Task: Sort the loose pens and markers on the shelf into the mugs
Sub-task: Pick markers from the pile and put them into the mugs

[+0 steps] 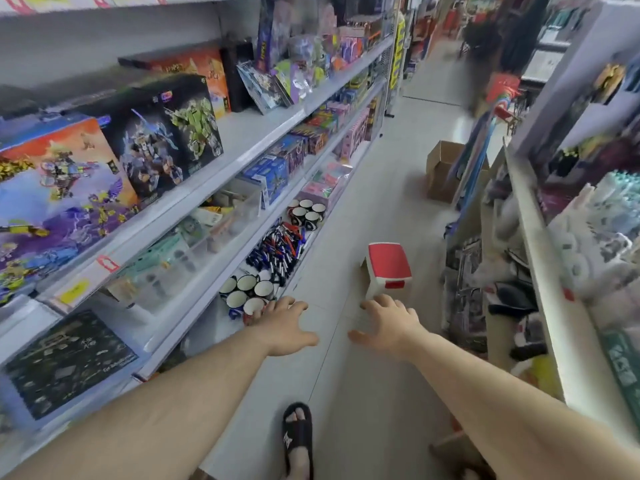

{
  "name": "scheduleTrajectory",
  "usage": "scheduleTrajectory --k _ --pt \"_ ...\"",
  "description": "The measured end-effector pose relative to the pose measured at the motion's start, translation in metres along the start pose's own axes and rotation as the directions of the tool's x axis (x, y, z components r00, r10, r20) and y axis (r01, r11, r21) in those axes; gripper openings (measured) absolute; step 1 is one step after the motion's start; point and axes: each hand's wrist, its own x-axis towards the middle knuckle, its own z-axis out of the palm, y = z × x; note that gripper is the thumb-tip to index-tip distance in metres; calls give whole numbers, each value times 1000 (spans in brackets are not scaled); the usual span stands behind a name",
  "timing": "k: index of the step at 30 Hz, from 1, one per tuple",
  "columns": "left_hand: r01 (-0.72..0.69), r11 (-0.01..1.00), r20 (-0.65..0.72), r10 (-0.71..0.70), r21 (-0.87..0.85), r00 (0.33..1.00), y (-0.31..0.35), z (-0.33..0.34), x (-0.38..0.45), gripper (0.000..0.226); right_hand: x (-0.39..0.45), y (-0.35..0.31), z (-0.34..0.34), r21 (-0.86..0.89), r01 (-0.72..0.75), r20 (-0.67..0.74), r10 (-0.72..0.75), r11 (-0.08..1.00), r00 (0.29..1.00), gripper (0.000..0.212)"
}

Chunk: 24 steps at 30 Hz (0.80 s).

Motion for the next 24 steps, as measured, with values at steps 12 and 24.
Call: scheduleTrajectory --k 12,24 --pt "-87 995 120 80 57 990 30 -123 274 82 252 54 -114 -26 -100 86 102 995 991 71" --pt "123 992 107 -125 23 986 80 -192 487 83 511 163 -192 -33 102 141 -97 994 985 77"
